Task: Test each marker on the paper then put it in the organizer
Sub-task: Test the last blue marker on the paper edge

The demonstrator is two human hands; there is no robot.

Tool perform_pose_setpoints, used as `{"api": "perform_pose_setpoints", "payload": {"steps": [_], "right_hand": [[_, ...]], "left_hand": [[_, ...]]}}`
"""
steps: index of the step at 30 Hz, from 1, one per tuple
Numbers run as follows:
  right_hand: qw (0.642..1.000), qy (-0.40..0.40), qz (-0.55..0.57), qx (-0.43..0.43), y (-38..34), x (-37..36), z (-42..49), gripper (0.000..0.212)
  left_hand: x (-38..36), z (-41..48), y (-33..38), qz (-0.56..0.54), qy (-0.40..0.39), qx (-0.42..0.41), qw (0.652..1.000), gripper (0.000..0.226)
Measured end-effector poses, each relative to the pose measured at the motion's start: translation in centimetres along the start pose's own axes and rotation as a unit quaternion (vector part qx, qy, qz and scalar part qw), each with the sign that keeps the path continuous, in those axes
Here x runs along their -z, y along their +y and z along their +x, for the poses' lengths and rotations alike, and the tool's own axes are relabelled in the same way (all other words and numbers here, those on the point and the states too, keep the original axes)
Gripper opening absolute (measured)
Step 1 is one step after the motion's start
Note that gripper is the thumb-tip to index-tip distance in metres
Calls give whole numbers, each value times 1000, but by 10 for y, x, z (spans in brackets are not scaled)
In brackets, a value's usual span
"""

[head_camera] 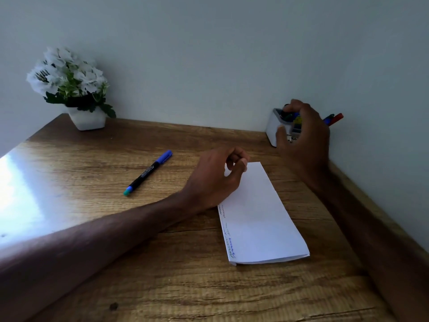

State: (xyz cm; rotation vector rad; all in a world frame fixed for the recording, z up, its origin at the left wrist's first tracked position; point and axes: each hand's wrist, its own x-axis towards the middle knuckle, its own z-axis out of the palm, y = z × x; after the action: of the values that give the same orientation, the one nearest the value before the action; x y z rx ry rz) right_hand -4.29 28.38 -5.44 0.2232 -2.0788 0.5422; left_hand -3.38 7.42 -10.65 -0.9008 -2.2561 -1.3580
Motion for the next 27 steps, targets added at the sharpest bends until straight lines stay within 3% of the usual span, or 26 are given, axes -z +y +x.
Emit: {"api": "perform_pose_setpoints", "payload": {"steps": [5, 8, 12, 16, 19, 21, 25, 27], "right_hand": [[996, -74, 27, 33, -40, -3, -27, 14], [992, -105, 53, 54, -65, -1, -41, 10], [984, -155, 71, 51, -97, -3, -61, 10], [972, -205, 97, 64, -111, -5, -72, 10], [965, -231, 107, 61, -112, -7, -75, 11], [965, -224, 127, 52, -110, -7, -73, 12], [971, -195, 131, 32, -102, -5, -66, 13], [971, -201, 126, 21, -97, -6, -64, 13]], "left_hand": [[3, -5, 4, 63, 27, -3, 998, 9], [14, -11, 7, 158, 22, -31, 987, 13], [41, -26, 6, 389, -18, -44, 920, 26], [64, -30, 5, 478, 9, -4, 878, 31], [78, -26, -4, 517, -4, 88, 851, 40], [84, -26, -13, 496, -26, 132, 858, 40], [94, -24, -20, 369, -52, 142, 917, 18], [97, -19, -19, 307, -62, 167, 935, 20]]}}
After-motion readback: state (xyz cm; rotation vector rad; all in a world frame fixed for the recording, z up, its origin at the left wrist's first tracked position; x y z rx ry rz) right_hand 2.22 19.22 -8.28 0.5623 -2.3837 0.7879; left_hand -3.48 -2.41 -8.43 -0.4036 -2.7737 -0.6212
